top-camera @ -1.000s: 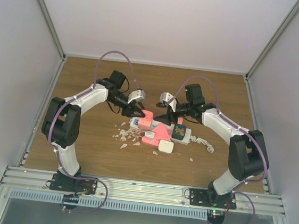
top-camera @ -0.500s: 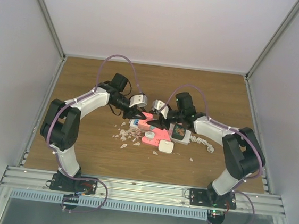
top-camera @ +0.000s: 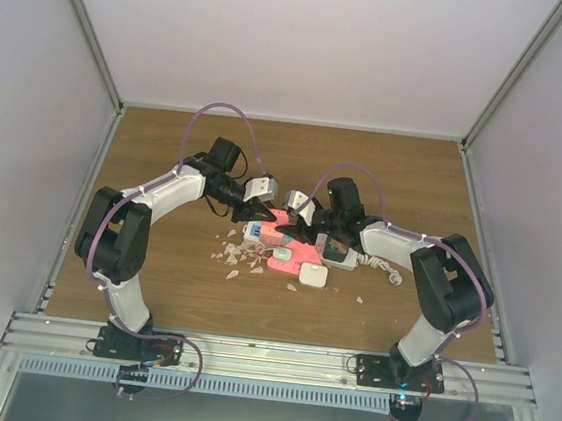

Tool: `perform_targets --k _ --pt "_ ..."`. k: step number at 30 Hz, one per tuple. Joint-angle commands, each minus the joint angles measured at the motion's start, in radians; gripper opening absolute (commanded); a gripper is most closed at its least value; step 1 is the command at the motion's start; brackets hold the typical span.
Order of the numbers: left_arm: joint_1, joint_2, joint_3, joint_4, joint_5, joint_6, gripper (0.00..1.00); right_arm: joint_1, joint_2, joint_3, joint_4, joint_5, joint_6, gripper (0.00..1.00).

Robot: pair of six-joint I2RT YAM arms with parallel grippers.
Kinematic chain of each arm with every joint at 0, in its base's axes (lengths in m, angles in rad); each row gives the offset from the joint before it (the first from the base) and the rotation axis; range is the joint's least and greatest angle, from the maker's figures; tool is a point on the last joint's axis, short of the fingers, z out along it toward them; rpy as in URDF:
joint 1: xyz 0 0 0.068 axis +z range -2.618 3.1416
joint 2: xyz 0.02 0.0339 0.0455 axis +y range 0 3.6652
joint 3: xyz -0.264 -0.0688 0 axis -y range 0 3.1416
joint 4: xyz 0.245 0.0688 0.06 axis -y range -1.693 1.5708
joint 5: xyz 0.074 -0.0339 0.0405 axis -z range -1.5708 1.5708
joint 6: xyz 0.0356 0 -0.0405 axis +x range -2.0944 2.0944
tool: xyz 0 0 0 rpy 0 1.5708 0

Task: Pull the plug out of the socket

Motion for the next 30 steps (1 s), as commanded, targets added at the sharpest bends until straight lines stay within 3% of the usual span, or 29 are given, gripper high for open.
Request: perform_targets --k 1,18,30 --pt "-0.010 -0.051 0.014 0.048 0.099 -0.010 0.11 0.010 0.031 -0.027 0.028 0.035 -0.015 0.51" --pt "0.025 -0.089 0.023 0.146 0.178 -0.099 0.02 0.010 0.055 -0.016 -0.061 0.000 -0.096 0.57" --pt "0.040 -0.098 0.049 0.090 0.229 -0.064 0.01 0.007 0.079 0.011 -0.089 -0.012 -0.087 0.61"
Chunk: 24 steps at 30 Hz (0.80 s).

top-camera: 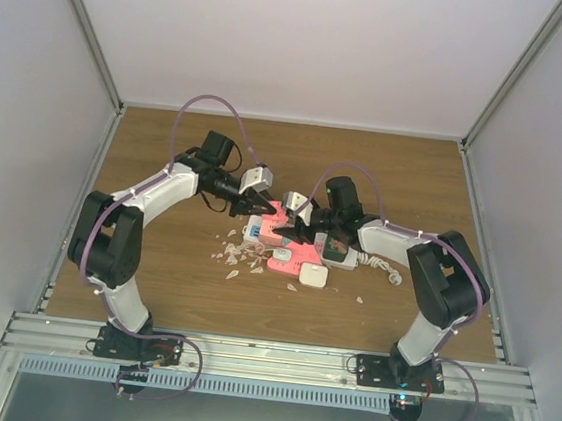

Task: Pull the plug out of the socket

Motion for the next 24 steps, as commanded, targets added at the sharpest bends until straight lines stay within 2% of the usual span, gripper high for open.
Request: perform_targets --k 1,13,24 --pt "0.008 -0.070 0.053 0.068 0.140 0.011 0.01 0.006 0.048 -0.003 -0.100 0.031 -0.023 0.62" --pt "0.064 -0.081 0.053 0.005 0.129 0.038 0.01 -0.036 -0.071 0.007 -0.092 -0.055 0.039 0.69" --pt "0.055 -0.121 0.049 -0.058 0.140 0.047 0.01 -0.059 -0.176 0.090 -0.151 -0.225 0.147 0.64"
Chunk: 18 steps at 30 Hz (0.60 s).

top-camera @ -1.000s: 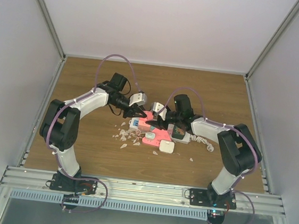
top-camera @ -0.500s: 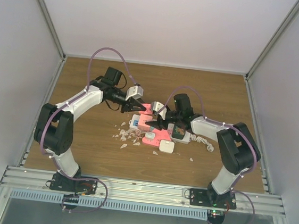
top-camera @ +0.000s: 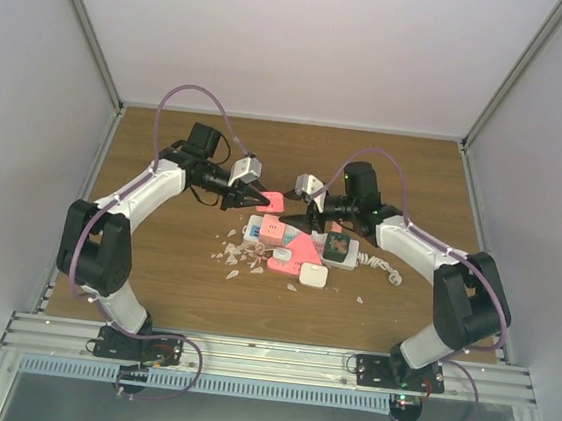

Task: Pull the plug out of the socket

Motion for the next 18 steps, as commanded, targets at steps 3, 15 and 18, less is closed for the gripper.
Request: perform_targets --k 3,15,18 --pt "-0.017 -0.051 0.013 -0.003 0.057 -0.008 0.02 0.004 -0.026 0.065 -0.047 -0.105 0.081 0.60" --pt "-0.038 -0.094 -0.017 0.028 0.028 -0.059 0.04 0.013 -0.072 0.077 -0.123 -0.105 0.093 0.07" --pt "-0.038 -0.104 -0.015 0.034 0.022 -0.084 0.09 0.012 -0.088 0.082 -0.148 -0.110 0.102 0.01"
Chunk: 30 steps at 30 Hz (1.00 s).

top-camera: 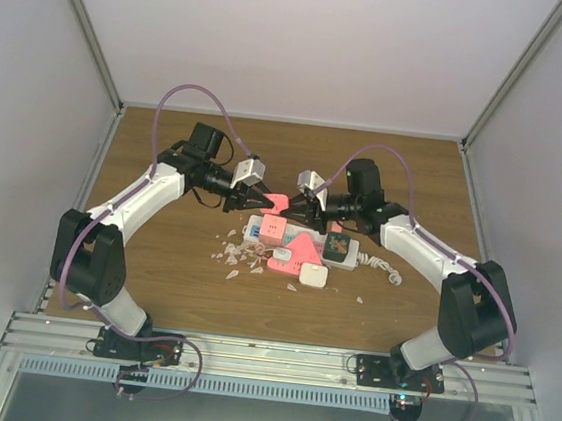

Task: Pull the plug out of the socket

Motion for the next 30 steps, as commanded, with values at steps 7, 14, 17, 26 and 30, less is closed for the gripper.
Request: perform_targets --k 7,14,17,26,30 --pt "0.021 -0.071 -0.005 0.014 0.022 -0.087 0.45 -0.005 -0.063 0.055 -0.127 -0.038 -0.024 0.01" --pt "0.029 -0.082 -0.013 0.001 0.044 -0.087 0.24 -0.006 -0.086 0.044 -0.129 -0.044 -0.021 0.01" --pt "0.029 -0.077 -0.007 0.003 0.062 -0.104 0.12 -0.006 -0.105 0.045 -0.129 -0.034 -0.020 0.01" --pt "0.051 -0.094 0.002 -0.003 0.147 -0.150 0.00 -0.025 -0.131 0.004 -0.087 0.034 -0.027 0.80" --pt "0.082 -0.091 0.014 -0.008 0.258 -0.204 0.00 -0.076 -0.111 -0.034 0.000 0.110 -0.017 0.84"
